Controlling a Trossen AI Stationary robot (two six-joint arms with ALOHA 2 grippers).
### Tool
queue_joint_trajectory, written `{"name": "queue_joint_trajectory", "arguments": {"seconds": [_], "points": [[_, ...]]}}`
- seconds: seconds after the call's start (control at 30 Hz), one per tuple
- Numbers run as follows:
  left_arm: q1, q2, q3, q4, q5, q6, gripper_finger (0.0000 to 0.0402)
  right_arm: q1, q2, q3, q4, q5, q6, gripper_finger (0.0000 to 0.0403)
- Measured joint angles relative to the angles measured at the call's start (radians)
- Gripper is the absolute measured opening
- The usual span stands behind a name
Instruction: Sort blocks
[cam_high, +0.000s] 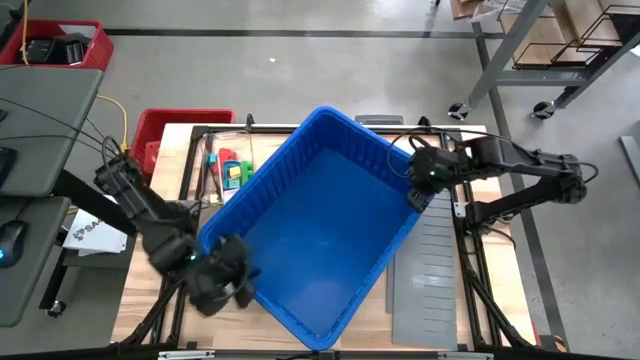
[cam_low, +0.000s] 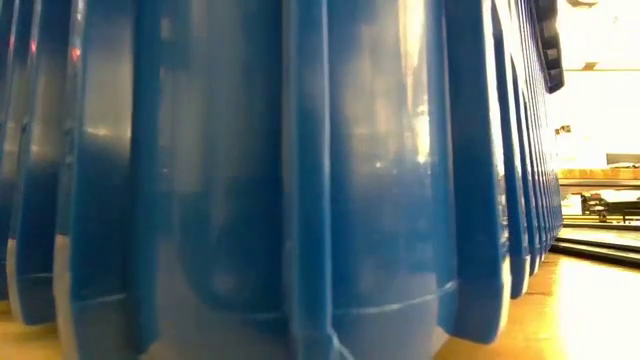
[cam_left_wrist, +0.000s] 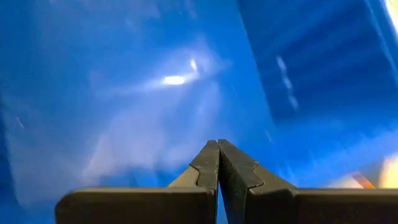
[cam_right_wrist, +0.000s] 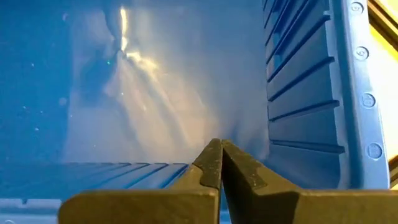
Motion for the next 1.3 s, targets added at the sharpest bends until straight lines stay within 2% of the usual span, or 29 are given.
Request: {"name": "queue_joint_trajectory", "arguments": {"seconds": [0.17,0.3,0.43,0.73,1.0,1.13,1.3], "points": [[-0.167,-0.021,0.067,0.001,0.087,-0.102,0.0,-0.047,-0.001,0.0,-0.012,-0.004,-0.024,0.0],[-0.267,-0.009,0.07,-0.007,0.211,-0.227,0.0,-0.106,-0.002,0.0,-0.012,-0.013,-0.045,0.0],[-0.324,0.025,0.011,-0.02,0.188,-0.349,0.0,-0.145,-0.002,0.0,-0.016,-0.077,-0.082,0.0],[-0.275,0.056,-0.197,-0.056,0.158,-0.546,0.0,-0.152,-0.001,-0.001,-0.138,-0.153,-0.035,0.0],[-0.22,0.019,-0.229,-0.376,0.065,-0.701,0.0,-0.046,-0.001,-0.001,-0.14,-0.164,0.097,0.0],[-0.185,-0.029,-0.23,-0.534,0.041,-0.716,0.0,0.024,-0.001,-0.001,-0.155,-0.14,0.174,0.0],[-0.137,-0.137,-0.283,-0.536,-0.029,-0.659,0.0,0.102,-0.001,-0.001,-0.154,-0.112,0.282,0.0]]}}
